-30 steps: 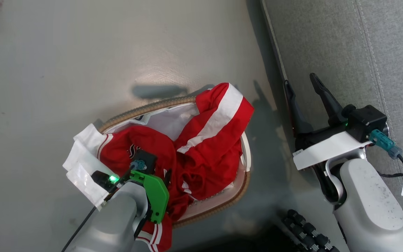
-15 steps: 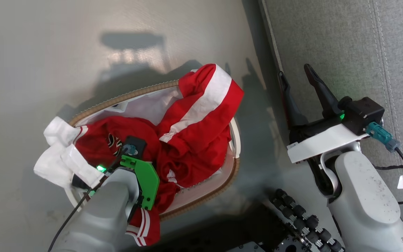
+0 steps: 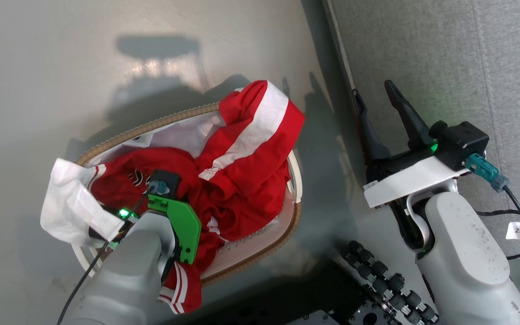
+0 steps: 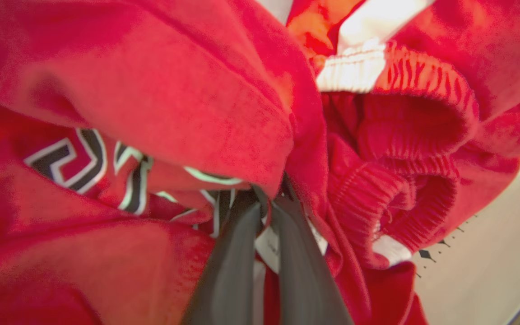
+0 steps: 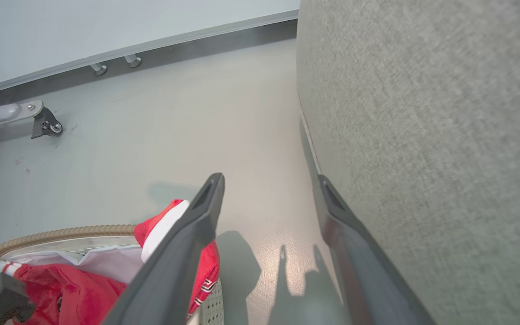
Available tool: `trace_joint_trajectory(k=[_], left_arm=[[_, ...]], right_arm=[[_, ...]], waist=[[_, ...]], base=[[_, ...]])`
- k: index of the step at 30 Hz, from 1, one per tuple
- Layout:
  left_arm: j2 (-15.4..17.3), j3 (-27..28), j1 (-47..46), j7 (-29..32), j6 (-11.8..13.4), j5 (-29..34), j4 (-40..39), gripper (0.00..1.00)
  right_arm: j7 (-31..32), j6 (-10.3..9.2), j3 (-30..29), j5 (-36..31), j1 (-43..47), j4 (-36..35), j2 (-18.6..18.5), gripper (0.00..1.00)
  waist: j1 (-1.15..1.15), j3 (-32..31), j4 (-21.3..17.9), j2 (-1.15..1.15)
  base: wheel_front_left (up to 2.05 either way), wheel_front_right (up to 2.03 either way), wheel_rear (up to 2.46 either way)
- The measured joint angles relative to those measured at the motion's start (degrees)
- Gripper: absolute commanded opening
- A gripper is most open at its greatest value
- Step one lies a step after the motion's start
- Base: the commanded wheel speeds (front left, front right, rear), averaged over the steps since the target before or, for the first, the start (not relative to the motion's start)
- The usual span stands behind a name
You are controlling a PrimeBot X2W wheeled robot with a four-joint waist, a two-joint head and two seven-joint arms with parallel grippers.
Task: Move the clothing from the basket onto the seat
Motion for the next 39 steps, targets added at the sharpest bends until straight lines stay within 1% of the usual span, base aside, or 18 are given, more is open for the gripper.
trace_joint_trajectory(k=[6,12,19,22,27,34,39], left_arm=[[0.0,-1.2,2.5,-3.8,-1.0,0.1,0.3,0.00],[0.1,-1.1,5.9,-7.3,-1.8,-2.2,-1.4,0.00],[0.1,-1.4,10.5,-9.8,-2.0,-4.0,-6.0,0.00],[0.2,0.6,12.7,-10.0,-2.0,-4.3,-9.9,0.00],[0.2,4.7,17.9,-10.0,-2.0,-0.4,-16.8,0.00],[0.3,11.6,23.7,-10.0,-2.0,6.0,-26.5,0.00],[0.2,15.1,26.5,-10.0,-2.0,10.1,-32.6,0.00]], right_arm=[[0.0,0.00,-0.5,0.1,0.3,0.9,0.2,1.00],[0.0,0.00,-1.4,-0.2,2.7,2.4,0.2,1.00],[0.0,0.00,-2.0,-0.7,5.5,3.7,-0.9,1.00],[0.0,0.00,-3.4,-1.4,7.2,4.0,-1.3,1.00],[0.0,0.00,-5.5,-1.9,10.7,4.6,-1.8,1.00],[0.0,0.00,-6.4,-2.5,15.0,5.1,-2.3,1.00],[0.0,0.00,-6.8,-2.9,17.2,5.3,-2.4,1.00]], waist=[[0.00,-3.7,-0.1,0.00],[0.00,-9.2,0.5,0.00],[0.00,-16.6,2.0,0.00],[-0.01,-19.9,2.8,0.00],[-0.01,-25.5,4.5,0.00],[-0.01,-32.7,7.2,0.00],[-0.01,-37.1,9.2,0.00]], base=[[0.00,0.00,0.00],[0.00,0.00,0.00],[0.00,0.00,0.00],[0.00,0.00,0.00],[0.00,0.00,0.00],[0.00,0.00,0.00],[0.00,0.00,0.00]])
